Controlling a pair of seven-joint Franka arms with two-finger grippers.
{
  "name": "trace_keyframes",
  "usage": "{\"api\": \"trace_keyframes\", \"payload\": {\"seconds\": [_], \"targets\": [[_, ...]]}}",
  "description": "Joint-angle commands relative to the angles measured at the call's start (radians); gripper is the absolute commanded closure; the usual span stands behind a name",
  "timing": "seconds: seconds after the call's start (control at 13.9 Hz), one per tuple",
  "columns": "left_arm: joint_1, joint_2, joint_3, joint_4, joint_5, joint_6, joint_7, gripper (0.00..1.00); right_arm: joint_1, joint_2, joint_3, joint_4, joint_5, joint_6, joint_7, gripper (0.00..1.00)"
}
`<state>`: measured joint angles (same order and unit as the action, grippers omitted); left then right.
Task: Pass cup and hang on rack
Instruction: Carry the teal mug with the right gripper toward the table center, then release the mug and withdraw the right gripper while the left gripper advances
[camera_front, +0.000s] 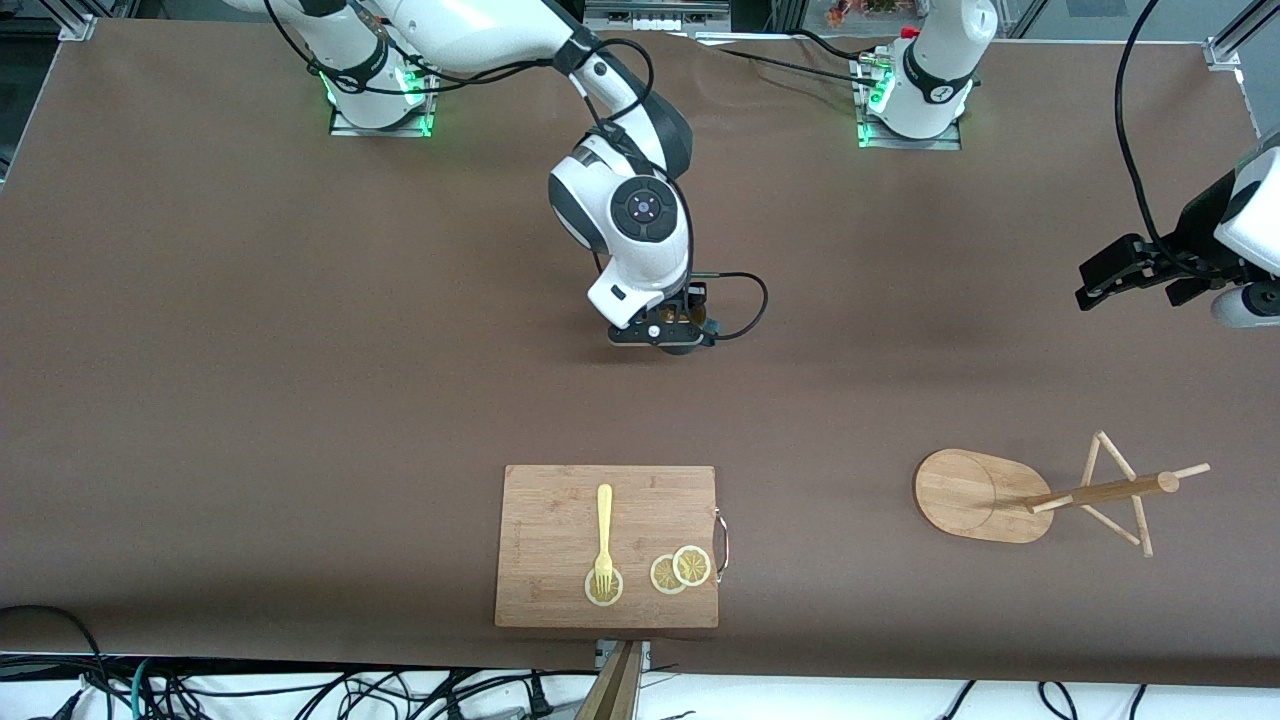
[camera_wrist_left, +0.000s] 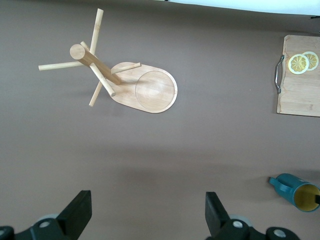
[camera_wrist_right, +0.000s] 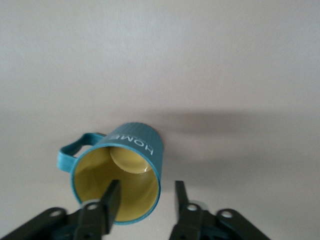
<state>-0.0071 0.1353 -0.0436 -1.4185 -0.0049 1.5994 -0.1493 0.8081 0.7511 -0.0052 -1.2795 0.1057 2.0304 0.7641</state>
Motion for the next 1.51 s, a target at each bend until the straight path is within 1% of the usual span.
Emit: {"api": "trace_keyframes", "payload": {"seconds": [0.0, 0.07, 0.14, 0.22, 0.36, 0.43, 0.65, 0.79, 0.87, 1.01, 1.08, 1.23, 1.37, 1.44], "targets": [[-0.001, 0.01, -0.001, 0.023, 0.022, -0.006, 0.005, 0.0, -0.062, -0.113, 0.004, -0.007, -0.004, -0.096, -0.032, 0.0], [-0.001, 0.01, -0.001, 0.023, 0.022, -0.006, 0.005, 0.0, -0.088, -0.149, 0.002, -0.011, -0.007, -0.14, -0.058, 0.0], [-0.002, 0.01, -0.001, 0.024, 0.019, -0.006, 0.002, 0.0, -0.114, -0.182, -0.019, -0.009, -0.015, -0.2, -0.104, 0.0], [0.001, 0.009, 0.005, 0.026, 0.011, -0.006, -0.001, 0.0, -0.138, -0.215, -0.057, -0.009, -0.014, -0.257, -0.176, 0.0], [0.002, 0.007, 0.007, 0.03, 0.016, -0.007, 0.005, 0.0, -0.152, -0.269, -0.171, -0.011, -0.008, -0.378, -0.322, 0.0], [-0.007, 0.01, -0.001, 0.027, 0.022, -0.007, 0.005, 0.0, -0.152, -0.286, -0.227, -0.009, -0.001, -0.416, -0.36, 0.0], [-0.051, 0.046, -0.006, 0.026, 0.022, -0.012, 0.008, 0.0, -0.15, -0.349, -0.349, -0.011, -0.014, -0.485, -0.373, 0.0], [-0.083, 0.064, -0.007, -0.002, 0.019, -0.036, 0.039, 0.0, -0.152, -0.386, -0.441, -0.014, -0.003, -0.544, -0.417, 0.0], [-0.093, 0.064, -0.007, 0.001, 0.019, -0.068, 0.045, 0.0, -0.152, -0.388, -0.5, -0.012, 0.002, -0.574, -0.466, 0.0], [-0.097, 0.064, -0.007, 0.003, 0.022, -0.076, 0.043, 0.0, -0.152, -0.391, -0.579, -0.009, -0.003, -0.587, -0.637, 0.0], [-0.096, 0.064, -0.007, 0.003, 0.022, -0.078, 0.043, 0.0, -0.152, -0.397, -0.608, -0.011, -0.006, -0.587, -0.723, 0.0], [-0.094, 0.064, -0.007, -0.005, 0.022, -0.081, 0.045, 0.0, -0.153, -0.397, -0.651, -0.018, -0.006, -0.581, -0.799, 0.0], [-0.094, 0.064, -0.005, -0.016, 0.017, -0.066, 0.05, 0.0, -0.156, -0.397, -0.674, -0.034, 0.0, -0.569, -0.847, 0.0], [-0.091, 0.061, -0.005, -0.046, 0.005, -0.029, 0.053, 0.0, -0.156, -0.398, -0.676, -0.037, 0.006, -0.559, -0.848, 0.0]]}}
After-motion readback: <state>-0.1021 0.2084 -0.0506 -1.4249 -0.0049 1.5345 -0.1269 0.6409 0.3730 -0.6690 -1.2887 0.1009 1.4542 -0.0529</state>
